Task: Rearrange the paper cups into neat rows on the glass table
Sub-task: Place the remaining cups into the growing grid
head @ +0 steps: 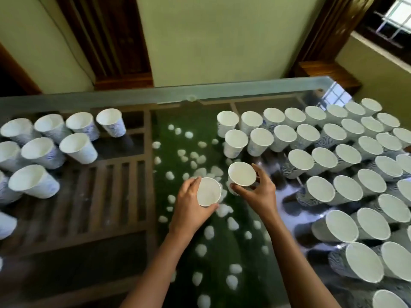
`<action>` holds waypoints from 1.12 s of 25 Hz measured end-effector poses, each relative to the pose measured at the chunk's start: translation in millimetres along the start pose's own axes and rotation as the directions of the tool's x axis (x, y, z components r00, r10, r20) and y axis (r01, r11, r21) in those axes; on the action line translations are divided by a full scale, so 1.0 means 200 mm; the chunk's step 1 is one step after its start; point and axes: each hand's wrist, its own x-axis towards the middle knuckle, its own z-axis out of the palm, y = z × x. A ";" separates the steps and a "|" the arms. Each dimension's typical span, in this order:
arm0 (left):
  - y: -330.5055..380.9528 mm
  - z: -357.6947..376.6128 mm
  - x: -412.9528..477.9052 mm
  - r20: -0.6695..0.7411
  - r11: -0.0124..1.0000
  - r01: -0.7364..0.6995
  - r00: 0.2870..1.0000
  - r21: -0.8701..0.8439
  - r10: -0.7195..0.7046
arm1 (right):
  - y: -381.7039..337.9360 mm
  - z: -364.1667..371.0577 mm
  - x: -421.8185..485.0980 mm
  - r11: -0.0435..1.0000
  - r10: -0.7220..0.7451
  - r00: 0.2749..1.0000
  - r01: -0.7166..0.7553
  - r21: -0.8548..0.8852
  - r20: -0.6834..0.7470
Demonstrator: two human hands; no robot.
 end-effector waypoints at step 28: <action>0.28 0.32 0.15 -0.095 0.998 -0.067 0.993 0.012 0.067 | 0.23 -0.34 0.08 0.969 -0.124 0.981 0.087 -0.230 -0.151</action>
